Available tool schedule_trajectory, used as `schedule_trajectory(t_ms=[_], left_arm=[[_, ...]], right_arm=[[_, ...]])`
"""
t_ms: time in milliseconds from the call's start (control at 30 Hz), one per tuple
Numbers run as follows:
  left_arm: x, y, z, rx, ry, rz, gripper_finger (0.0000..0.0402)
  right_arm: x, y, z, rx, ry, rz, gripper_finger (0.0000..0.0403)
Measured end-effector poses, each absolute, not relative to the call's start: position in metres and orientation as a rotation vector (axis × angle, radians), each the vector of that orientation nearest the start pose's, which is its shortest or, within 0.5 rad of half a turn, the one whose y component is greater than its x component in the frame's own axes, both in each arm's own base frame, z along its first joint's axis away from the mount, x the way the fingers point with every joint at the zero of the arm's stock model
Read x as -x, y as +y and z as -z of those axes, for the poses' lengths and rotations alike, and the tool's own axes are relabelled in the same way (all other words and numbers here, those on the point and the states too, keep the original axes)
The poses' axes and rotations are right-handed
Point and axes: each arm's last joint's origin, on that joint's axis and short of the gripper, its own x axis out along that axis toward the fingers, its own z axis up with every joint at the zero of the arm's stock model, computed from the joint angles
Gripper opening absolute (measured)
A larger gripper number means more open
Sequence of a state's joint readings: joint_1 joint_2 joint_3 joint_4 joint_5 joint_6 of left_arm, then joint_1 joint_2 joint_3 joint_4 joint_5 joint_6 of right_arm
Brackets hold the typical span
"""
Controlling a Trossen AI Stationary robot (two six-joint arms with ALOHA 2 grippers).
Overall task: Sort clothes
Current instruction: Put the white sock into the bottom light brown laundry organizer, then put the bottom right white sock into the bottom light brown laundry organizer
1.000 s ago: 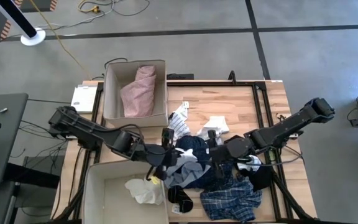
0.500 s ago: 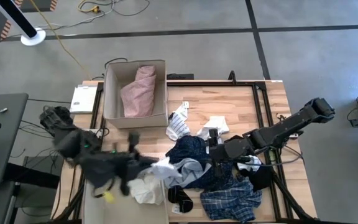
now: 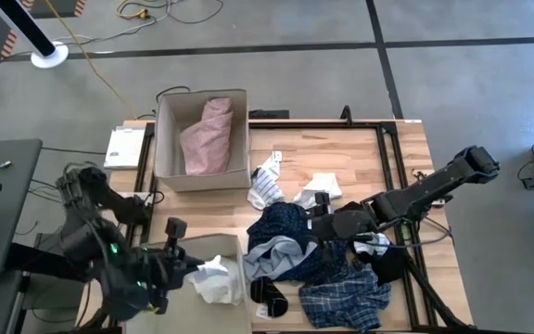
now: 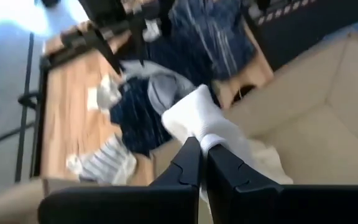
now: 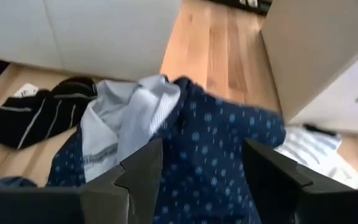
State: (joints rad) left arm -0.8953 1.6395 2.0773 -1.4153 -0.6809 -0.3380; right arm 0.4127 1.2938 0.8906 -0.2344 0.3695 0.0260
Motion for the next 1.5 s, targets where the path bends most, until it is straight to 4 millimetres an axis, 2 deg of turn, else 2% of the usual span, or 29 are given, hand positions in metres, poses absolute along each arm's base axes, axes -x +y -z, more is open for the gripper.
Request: schedule_trajectory(t_ms=[200,433,533,667,867,1000,1167,1300,1500], left_arm=[[-0.2,-0.223,-0.412,-0.378,0.856,0.033,0.0012],[-0.205,-0.225,-0.352,-0.319,1.088,-0.03,0.0024],[-0.207,-0.224,-0.333,-0.286,1.159,-0.038,0.0055],[-0.209,-0.221,-0.319,-0.266,1.204,-0.068,0.0123],[-0.213,-0.219,-0.317,-0.259,1.197,-0.063,0.0225],[-0.216,-0.223,-0.321,-0.267,1.162,-0.01,0.0265],[-0.218,-0.226,-0.332,-0.286,1.111,0.038,0.0278],[-0.215,-0.23,-0.348,-0.326,1.03,0.055,0.0279],[-0.205,-0.239,-0.372,-0.429,0.859,0.035,0.0279]], right_arm=[[-0.249,0.108,-0.257,0.191,0.619,-0.052,0.0232],[-0.243,0.119,-0.257,0.201,0.615,-0.094,0.0232],[-0.243,0.119,-0.258,0.191,0.617,-0.091,0.0232],[-0.241,0.114,-0.258,0.176,0.632,-0.072,0.0232],[-0.232,0.104,-0.262,0.149,0.677,0.006,0.0232],[-0.222,0.098,-0.269,0.124,0.67,0.06,0.0232],[-0.21,0.091,-0.278,0.105,0.655,0.11,0.0232],[-0.206,0.083,-0.278,0.121,0.686,0.166,0.0232],[-0.214,0.06,-0.268,0.129,0.772,0.276,0.0232]])
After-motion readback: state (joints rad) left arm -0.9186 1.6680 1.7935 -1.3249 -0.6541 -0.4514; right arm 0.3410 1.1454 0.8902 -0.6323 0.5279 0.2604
